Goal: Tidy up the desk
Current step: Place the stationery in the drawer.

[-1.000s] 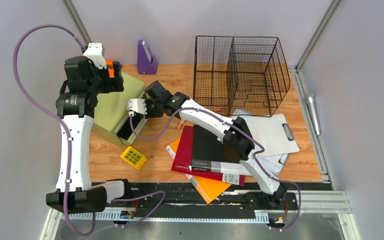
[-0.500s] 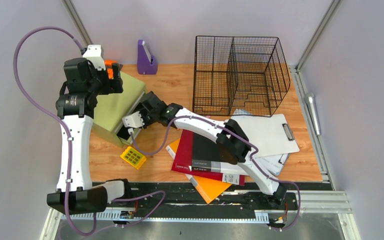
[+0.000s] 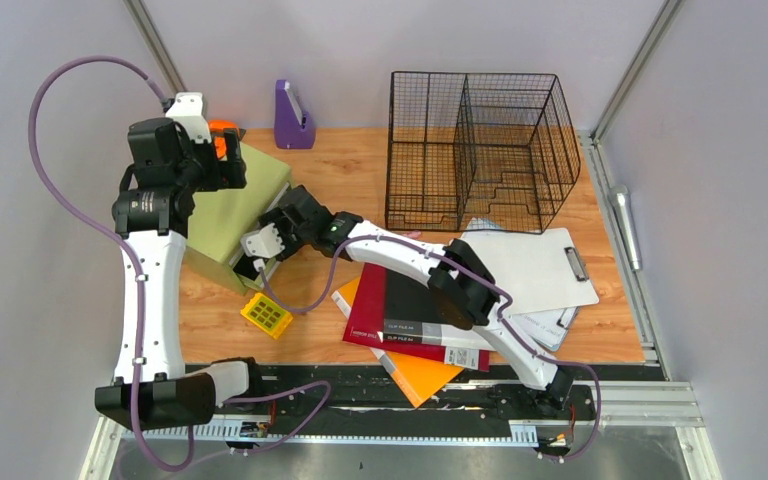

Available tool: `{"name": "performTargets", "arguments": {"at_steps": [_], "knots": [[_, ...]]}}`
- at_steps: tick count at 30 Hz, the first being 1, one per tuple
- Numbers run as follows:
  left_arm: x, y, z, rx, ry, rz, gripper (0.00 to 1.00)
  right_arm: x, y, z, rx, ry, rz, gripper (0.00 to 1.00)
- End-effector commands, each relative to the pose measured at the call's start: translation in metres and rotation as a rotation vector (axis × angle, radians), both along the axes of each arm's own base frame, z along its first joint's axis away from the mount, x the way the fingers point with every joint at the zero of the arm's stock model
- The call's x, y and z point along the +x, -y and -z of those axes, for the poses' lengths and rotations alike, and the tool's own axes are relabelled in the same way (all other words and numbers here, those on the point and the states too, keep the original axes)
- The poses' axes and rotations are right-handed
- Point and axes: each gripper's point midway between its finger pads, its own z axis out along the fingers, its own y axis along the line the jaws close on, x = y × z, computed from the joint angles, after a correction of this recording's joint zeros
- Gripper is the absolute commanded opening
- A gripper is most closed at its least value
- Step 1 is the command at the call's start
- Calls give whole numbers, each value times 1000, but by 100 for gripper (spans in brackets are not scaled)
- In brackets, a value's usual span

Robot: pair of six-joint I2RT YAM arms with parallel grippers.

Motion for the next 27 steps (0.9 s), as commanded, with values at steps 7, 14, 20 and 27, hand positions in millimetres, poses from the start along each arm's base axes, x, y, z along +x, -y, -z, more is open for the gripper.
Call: {"name": "performTargets", "arguments": {"at_steps": [7, 14, 20, 27], "knots": [[-3, 6, -8, -4, 44, 41, 100, 10, 39, -27, 35, -13, 136, 58], [-4, 13, 0, -16, 30, 87, 100, -8, 101, -2, -3, -329, 207, 63], [-4, 17, 3, -28, 23, 109, 100, -22, 156, 37, -127, -512, 205, 68], [-5, 21, 5, -43, 19, 126, 100, -20, 178, 66, -225, -566, 157, 68]]}}
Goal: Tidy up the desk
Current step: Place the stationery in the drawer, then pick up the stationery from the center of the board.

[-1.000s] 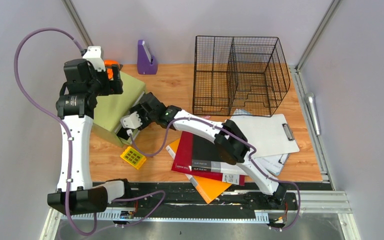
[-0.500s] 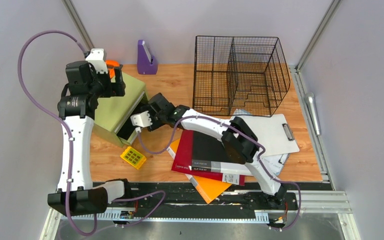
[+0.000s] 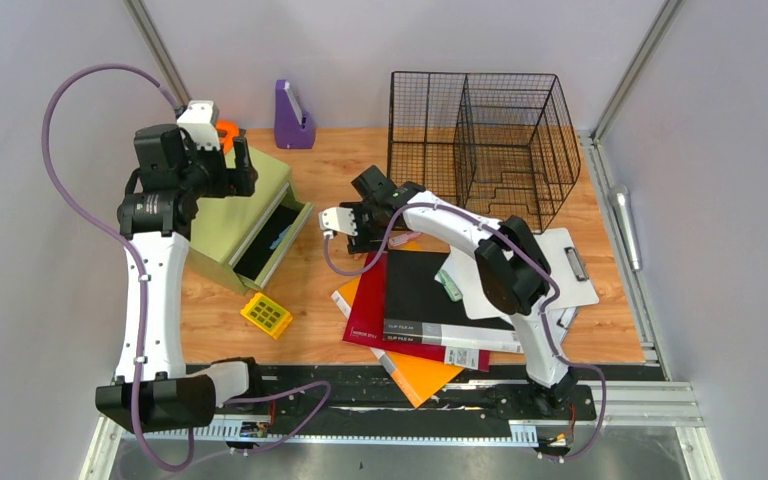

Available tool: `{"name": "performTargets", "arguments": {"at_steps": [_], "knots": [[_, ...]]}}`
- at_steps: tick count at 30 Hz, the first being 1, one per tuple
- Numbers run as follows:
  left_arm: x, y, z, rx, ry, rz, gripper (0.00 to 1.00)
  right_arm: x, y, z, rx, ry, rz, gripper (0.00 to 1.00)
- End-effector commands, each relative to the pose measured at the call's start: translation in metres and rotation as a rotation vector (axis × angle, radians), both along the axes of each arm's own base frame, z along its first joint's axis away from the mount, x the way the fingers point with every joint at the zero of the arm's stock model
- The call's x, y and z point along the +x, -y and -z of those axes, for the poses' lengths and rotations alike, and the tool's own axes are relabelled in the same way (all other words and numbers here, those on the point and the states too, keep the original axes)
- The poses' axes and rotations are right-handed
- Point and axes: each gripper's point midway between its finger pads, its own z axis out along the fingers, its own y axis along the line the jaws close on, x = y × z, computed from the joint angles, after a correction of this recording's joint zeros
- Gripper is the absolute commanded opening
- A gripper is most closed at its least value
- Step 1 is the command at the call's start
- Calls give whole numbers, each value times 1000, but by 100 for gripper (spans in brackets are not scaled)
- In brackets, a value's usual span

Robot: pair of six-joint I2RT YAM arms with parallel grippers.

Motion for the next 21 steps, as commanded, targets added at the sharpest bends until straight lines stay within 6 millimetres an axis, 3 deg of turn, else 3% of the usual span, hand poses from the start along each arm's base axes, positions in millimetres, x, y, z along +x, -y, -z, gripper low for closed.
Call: {"name": "performTargets", "arguments": {"at_steps": [1, 16, 21], "knots": [[-2, 2, -12, -3, 51, 21, 100, -14, -5, 7, -3, -53, -96, 67], [-4, 2, -7, 1, 38, 22, 100, 0, -19, 33, -38, -41, -164, 66], [-4, 2, -5, 2, 32, 19, 100, -5, -15, 49, -81, -96, -177, 58]]}}
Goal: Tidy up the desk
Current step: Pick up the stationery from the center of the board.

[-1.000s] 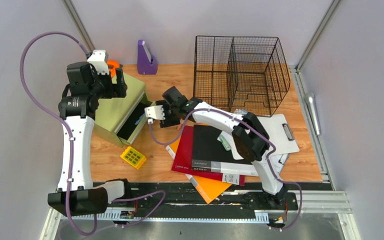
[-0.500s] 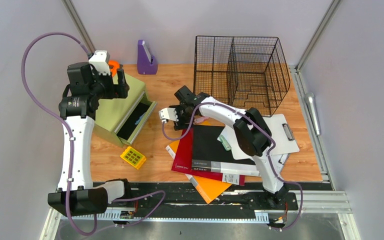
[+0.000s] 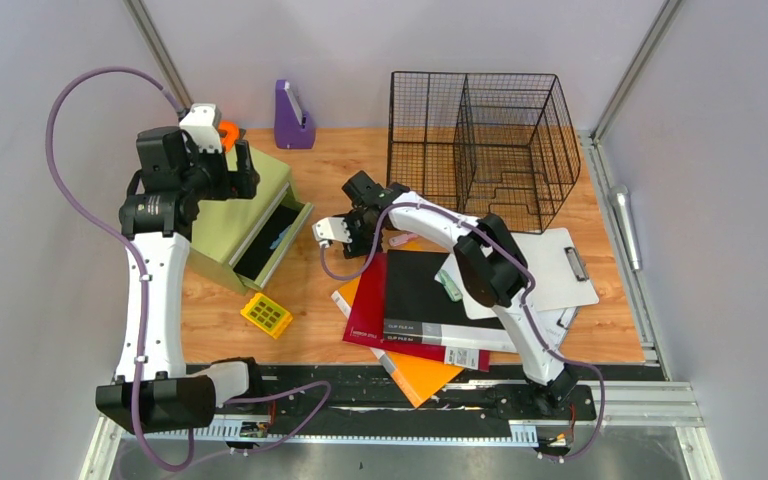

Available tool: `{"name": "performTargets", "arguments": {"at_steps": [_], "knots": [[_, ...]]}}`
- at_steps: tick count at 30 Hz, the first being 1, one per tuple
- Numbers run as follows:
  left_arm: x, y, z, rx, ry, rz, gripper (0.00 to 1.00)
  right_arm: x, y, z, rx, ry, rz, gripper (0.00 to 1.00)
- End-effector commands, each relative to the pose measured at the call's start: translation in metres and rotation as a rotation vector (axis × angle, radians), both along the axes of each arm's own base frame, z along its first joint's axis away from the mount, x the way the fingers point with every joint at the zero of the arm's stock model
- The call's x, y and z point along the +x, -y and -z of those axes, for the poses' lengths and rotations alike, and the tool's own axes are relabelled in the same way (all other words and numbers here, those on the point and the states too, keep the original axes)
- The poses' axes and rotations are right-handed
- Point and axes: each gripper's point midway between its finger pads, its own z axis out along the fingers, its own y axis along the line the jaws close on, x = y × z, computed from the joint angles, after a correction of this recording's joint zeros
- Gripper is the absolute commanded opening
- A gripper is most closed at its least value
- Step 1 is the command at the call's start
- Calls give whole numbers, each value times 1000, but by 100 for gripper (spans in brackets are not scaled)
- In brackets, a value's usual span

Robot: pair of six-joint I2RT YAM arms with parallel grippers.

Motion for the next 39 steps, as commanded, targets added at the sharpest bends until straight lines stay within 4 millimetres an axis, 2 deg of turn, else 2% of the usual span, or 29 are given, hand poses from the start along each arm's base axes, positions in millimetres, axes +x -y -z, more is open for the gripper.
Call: {"name": "performTargets", "arguments": {"at_steps": [1, 5, 8, 17, 20, 24, 32, 35, 39], "knots": [[-3, -2, -12, 13, 47, 0, 100, -11, -1, 13, -31, -60, -55, 57], [-3, -3, -11, 15, 47, -3, 100, -16, 4, 26, -58, -88, -58, 56], [-3, -3, -9, 14, 43, -3, 100, -19, 4, 33, -66, -114, -50, 50], [-4, -6, -8, 44, 46, 1, 100, -32, -1, 48, -97, -210, -35, 24], [-5, -6, -9, 45, 47, -1, 100, -30, -9, 43, -81, -201, -30, 13], [-4, -6, -10, 46, 49, 0, 100, -22, -24, 21, -33, -156, -36, 0], [-2, -10, -9, 63, 47, -17, 100, -19, -52, -30, 40, -44, -90, 0], [-2, -12, -7, 71, 40, -18, 100, -23, -54, -33, 35, -26, -99, 0], [-3, -12, -5, 76, 39, -17, 100, -23, -44, -16, -21, -27, -83, 2]]}}
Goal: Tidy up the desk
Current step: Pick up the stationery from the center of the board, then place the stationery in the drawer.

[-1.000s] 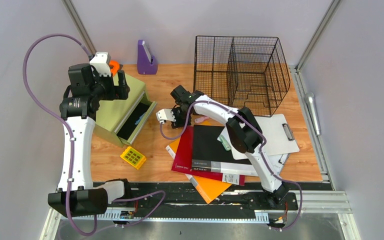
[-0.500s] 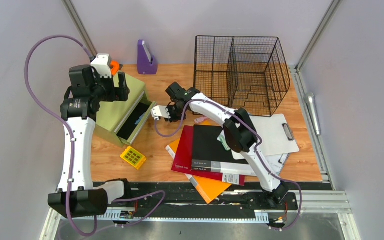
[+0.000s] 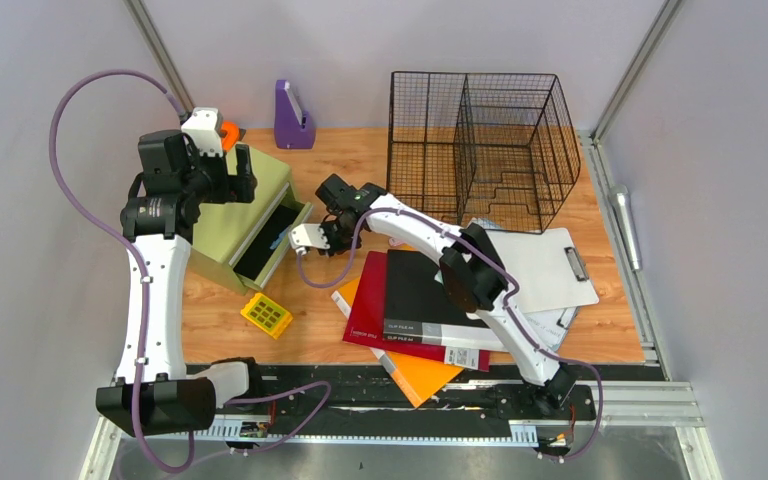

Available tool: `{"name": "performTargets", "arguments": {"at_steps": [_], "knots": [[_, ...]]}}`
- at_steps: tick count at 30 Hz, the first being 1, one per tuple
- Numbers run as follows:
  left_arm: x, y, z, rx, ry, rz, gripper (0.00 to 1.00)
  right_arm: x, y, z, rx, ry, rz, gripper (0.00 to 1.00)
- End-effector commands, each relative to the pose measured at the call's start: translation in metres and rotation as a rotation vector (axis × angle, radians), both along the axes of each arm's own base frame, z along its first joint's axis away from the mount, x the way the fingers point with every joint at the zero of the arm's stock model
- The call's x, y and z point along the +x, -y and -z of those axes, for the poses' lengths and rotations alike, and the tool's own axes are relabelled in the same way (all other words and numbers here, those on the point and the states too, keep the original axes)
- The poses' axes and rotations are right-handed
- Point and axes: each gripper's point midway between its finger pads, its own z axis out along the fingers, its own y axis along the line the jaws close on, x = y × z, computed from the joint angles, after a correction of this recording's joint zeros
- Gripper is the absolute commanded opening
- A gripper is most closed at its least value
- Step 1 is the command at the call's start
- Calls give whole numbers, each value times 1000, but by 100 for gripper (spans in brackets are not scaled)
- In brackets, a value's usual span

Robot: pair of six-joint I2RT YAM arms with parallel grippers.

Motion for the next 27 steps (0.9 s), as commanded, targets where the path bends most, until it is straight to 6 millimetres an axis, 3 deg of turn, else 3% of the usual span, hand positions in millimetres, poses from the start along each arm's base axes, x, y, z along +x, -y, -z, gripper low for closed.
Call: {"name": "performTargets", "arguments": {"at_steps": [1, 5, 12, 16, 19, 22, 27], "knots": [[-1, -5, -13, 30, 52, -6, 100, 2, 3, -2, -24, 29, -7, 2], [0, -5, -13, 31, 52, -5, 100, 0, 5, 1, -29, 16, -1, 7], [1, -5, -11, 28, 47, -5, 100, -1, 16, 15, -72, 11, 10, 27], [1, -6, -9, 32, 44, -6, 100, 0, 22, 25, -93, 3, 19, 30], [2, -7, -9, 40, 42, -9, 100, 1, 23, 29, -99, 1, 22, 27], [3, -11, -5, 60, 32, -16, 100, 2, 23, 28, -95, 3, 27, 16], [14, -36, 13, 148, -35, -84, 100, 4, 15, 5, -43, 7, 51, 1]]}}
